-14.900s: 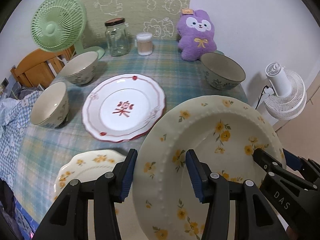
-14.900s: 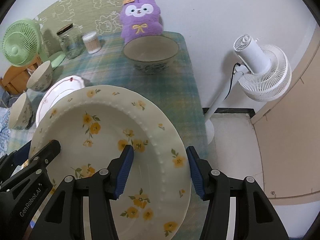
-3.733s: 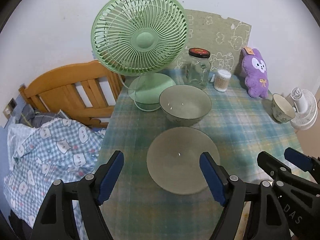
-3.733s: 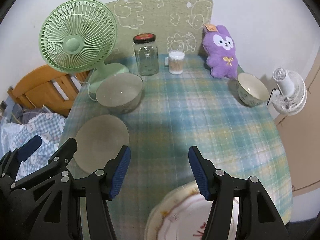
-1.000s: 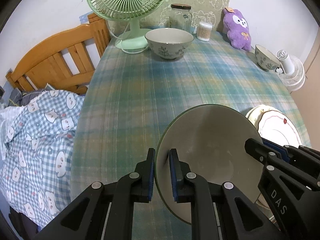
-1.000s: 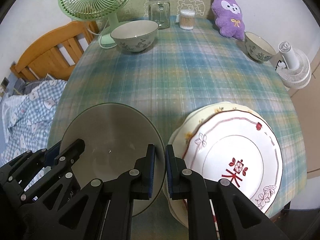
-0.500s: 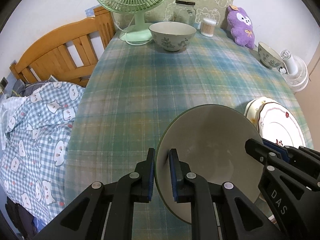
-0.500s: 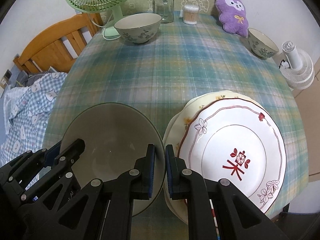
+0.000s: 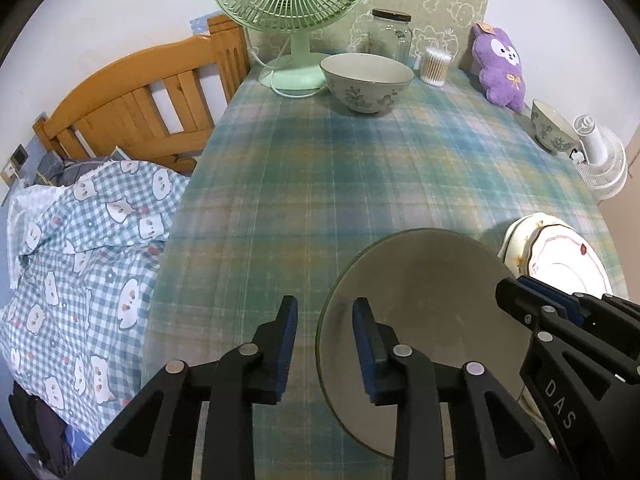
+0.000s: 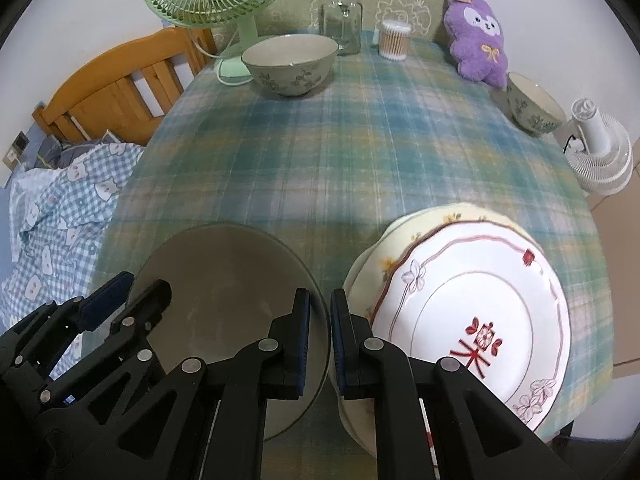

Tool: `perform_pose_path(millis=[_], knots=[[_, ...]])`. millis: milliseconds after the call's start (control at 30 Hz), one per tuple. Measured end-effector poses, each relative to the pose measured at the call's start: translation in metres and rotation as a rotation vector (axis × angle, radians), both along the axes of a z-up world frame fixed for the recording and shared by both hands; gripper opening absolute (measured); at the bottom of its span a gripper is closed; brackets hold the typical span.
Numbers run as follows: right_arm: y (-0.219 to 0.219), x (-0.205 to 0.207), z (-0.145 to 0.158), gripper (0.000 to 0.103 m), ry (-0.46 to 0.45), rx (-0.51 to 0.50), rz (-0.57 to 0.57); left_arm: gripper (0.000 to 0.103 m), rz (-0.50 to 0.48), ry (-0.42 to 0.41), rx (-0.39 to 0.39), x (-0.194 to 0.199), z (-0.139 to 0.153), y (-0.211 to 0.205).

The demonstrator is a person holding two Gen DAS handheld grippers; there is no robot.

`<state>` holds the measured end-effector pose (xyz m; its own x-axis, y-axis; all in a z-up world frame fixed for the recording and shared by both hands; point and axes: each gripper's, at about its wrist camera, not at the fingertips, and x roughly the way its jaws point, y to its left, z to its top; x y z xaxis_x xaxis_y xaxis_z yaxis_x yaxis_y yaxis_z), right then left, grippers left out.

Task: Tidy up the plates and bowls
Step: 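Lower the bowl onto the table and open both grippers, then move both grippers to the cream bowl by the fan base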

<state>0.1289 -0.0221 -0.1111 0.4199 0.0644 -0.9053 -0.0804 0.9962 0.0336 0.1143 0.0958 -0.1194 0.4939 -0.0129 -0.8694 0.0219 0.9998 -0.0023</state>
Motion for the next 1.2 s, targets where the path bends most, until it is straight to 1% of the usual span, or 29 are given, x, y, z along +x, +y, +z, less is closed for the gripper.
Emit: perform_pose_path(millis=[67, 100, 133, 167, 233, 267, 300, 333, 400, 500, 567, 667, 700, 733, 833, 933, 1000, 1033, 1100, 1167, 1200], knots=[[0.000, 0.002, 0.002, 0.014, 0.002, -0.006, 0.003, 0.037, -0.007, 0.000, -0.005, 0.001, 0.002, 0.001], [0.000, 0.002, 0.003, 0.015, 0.004, -0.003, 0.005, 0.039, -0.014, -0.002, -0.011, 0.002, 0.004, 0.001], [0.000, 0.003, 0.005, 0.020, 0.006, 0.000, 0.006, 0.043, -0.021, -0.003, -0.015, 0.002, 0.006, 0.001], [-0.001, 0.004, 0.007, 0.025, 0.007, 0.003, 0.007, 0.050, -0.029, -0.006, -0.018, 0.003, 0.008, 0.001], [-0.001, 0.005, 0.012, 0.037, -0.007, -0.001, 0.002, 0.052, -0.032, -0.021, -0.011, 0.004, 0.013, 0.002], [-0.002, 0.005, 0.017, 0.040, -0.024, -0.014, -0.003, 0.052, -0.035, -0.024, -0.016, 0.006, 0.016, 0.004], [-0.002, 0.006, 0.020, 0.049, -0.033, -0.024, -0.008, 0.052, -0.033, -0.023, -0.020, 0.008, 0.018, 0.006], [-0.003, 0.007, 0.022, 0.056, -0.036, -0.025, -0.014, 0.053, -0.026, -0.024, -0.023, 0.010, 0.020, 0.008], [-0.005, 0.009, 0.029, 0.060, -0.048, -0.001, -0.021, 0.054, -0.024, -0.038, -0.028, 0.014, 0.027, 0.012], [-0.004, 0.014, 0.041, 0.062, -0.075, -0.011, -0.022, 0.059, -0.031, -0.061, -0.006, 0.021, 0.036, 0.012], [-0.004, 0.018, 0.049, 0.063, -0.087, -0.011, -0.026, 0.064, -0.038, -0.069, -0.007, 0.028, 0.044, 0.015], [-0.006, 0.027, 0.062, 0.069, -0.115, -0.012, -0.040, 0.072, -0.036, -0.092, -0.024, 0.039, 0.054, 0.020], [-0.007, 0.030, 0.066, 0.072, -0.127, -0.011, -0.044, 0.073, -0.035, -0.097, -0.027, 0.043, 0.057, 0.021], [-0.009, 0.034, 0.071, 0.075, -0.137, -0.003, -0.050, 0.076, -0.035, -0.101, -0.024, 0.046, 0.060, 0.022], [-0.011, 0.044, 0.083, 0.079, -0.166, 0.005, -0.056, 0.081, -0.045, -0.138, 0.001, 0.054, 0.072, 0.022], [-0.013, 0.055, 0.091, 0.079, -0.191, 0.007, -0.063, 0.083, -0.063, -0.167, 0.030, 0.064, 0.080, 0.018], [-0.016, 0.065, 0.097, 0.079, -0.206, 0.013, -0.068, 0.086, -0.064, -0.171, 0.029, 0.073, 0.083, 0.016], [-0.018, 0.069, 0.099, 0.079, -0.214, 0.020, -0.068, 0.090, -0.065, -0.170, 0.024, 0.078, 0.084, 0.015], [-0.021, 0.081, 0.104, 0.079, -0.231, 0.026, -0.068, 0.094, -0.062, -0.180, 0.022, 0.085, 0.088, 0.011], [-0.024, 0.094, 0.107, 0.079, -0.245, 0.023, -0.058, 0.102, -0.061, -0.216, 0.048, 0.091, 0.092, 0.003], [-0.025, 0.100, 0.108, 0.079, -0.251, 0.022, -0.054, 0.103, -0.061, -0.230, 0.059, 0.095, 0.094, -0.001]])
